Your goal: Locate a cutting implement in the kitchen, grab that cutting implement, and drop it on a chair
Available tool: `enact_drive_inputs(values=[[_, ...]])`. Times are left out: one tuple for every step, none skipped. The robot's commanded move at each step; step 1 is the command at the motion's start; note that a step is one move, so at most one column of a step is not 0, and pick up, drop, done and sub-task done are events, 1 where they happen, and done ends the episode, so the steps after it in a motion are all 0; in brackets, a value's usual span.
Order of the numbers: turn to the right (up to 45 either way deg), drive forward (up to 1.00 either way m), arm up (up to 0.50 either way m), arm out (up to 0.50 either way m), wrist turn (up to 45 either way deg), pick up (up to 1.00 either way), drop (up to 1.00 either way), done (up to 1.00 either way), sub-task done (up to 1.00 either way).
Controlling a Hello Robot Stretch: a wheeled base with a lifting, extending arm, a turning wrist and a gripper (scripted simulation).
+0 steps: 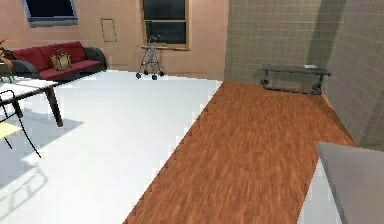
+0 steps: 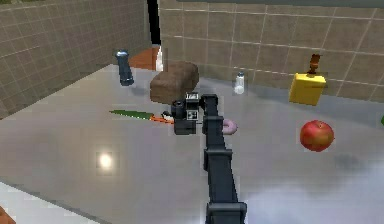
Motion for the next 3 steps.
enact_drive_inputs(values=[[0.0,0.0,0.0,0.0,0.0,1.0,0.0,0.0,0.0],[0.0,0.0,0.1,0.0,0.0,0.0,0.0,0.0,0.0],[0.0,0.0,0.04,0.0,0.0,0.0,0.0,0.0,0.0]])
